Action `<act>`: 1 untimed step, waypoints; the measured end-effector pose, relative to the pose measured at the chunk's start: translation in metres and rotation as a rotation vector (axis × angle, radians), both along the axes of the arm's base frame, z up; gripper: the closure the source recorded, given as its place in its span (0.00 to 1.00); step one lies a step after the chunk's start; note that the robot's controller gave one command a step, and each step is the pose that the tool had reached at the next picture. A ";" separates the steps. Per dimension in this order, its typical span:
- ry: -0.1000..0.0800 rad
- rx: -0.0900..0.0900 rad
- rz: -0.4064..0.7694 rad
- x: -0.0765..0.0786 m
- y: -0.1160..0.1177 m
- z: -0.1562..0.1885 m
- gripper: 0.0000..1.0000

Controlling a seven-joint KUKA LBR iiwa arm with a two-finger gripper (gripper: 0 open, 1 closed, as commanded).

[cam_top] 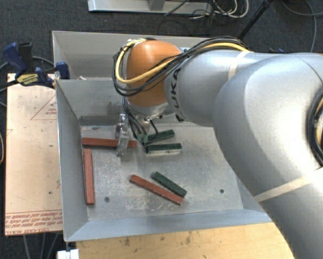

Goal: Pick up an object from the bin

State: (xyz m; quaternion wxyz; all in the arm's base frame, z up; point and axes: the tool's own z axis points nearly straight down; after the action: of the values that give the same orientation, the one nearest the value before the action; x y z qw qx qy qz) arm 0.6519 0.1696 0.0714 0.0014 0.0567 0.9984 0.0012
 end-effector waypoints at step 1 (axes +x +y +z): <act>-0.006 -0.002 0.199 -0.019 -0.027 0.094 1.00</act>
Offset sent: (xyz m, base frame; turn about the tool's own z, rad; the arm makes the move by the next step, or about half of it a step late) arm -0.0210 -0.0268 0.0902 -0.2010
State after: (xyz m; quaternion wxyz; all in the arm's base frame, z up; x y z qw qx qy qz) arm 0.6329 0.1425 0.1654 0.0045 -0.0429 0.9991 0.0006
